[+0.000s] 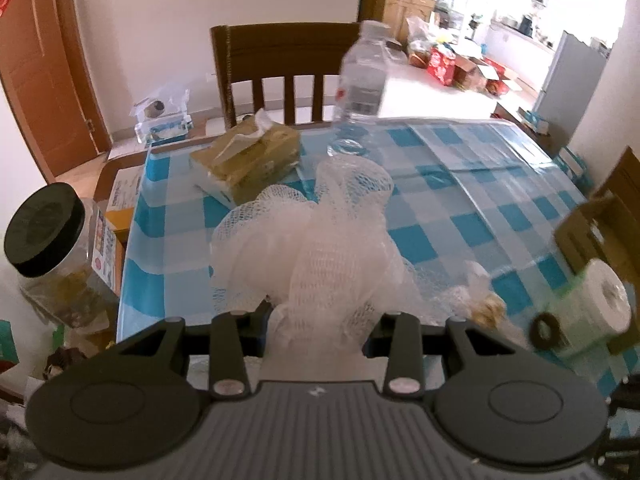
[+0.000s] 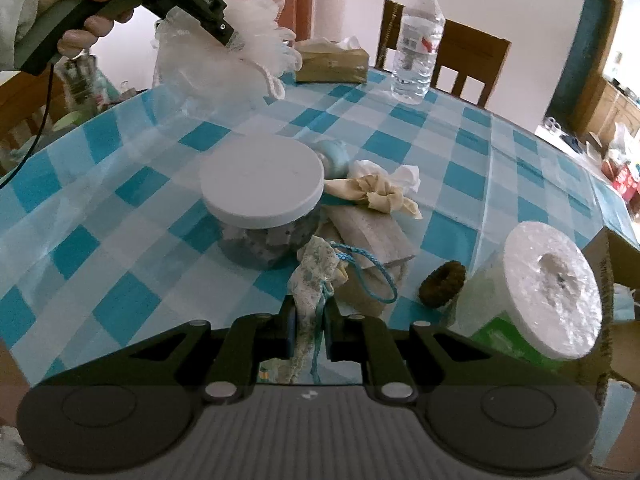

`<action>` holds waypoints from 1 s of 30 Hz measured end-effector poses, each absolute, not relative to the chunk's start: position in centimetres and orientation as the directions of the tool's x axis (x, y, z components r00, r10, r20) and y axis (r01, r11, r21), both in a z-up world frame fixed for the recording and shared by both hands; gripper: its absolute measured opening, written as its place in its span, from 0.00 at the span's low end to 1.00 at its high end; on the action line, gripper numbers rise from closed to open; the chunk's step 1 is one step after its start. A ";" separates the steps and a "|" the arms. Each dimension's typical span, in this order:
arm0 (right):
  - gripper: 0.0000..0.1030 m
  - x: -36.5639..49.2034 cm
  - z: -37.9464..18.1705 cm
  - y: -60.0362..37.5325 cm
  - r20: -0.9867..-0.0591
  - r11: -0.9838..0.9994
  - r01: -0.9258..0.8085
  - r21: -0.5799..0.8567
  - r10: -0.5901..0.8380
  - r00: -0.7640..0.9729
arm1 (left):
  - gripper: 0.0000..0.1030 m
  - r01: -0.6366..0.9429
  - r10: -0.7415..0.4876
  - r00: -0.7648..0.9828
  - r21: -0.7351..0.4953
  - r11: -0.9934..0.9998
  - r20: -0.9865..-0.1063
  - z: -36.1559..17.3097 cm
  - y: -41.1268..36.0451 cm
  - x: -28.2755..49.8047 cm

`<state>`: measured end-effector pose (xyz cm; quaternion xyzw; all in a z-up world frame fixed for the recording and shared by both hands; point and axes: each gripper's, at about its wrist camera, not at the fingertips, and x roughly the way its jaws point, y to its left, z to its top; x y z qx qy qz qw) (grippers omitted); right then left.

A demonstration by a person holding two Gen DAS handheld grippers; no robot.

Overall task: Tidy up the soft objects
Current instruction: 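Carry the bath puff and sachet toward the cardboard box with both tools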

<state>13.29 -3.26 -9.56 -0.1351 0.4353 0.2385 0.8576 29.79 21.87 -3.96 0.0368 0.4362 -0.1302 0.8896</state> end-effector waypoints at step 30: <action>0.16 7.8 -3.4 -22.3 -0.804 0.889 -0.443 -0.118 0.177 0.568 | 0.36 0.549 -0.373 0.494 -0.051 0.834 -0.785 3.0 3.1 15.2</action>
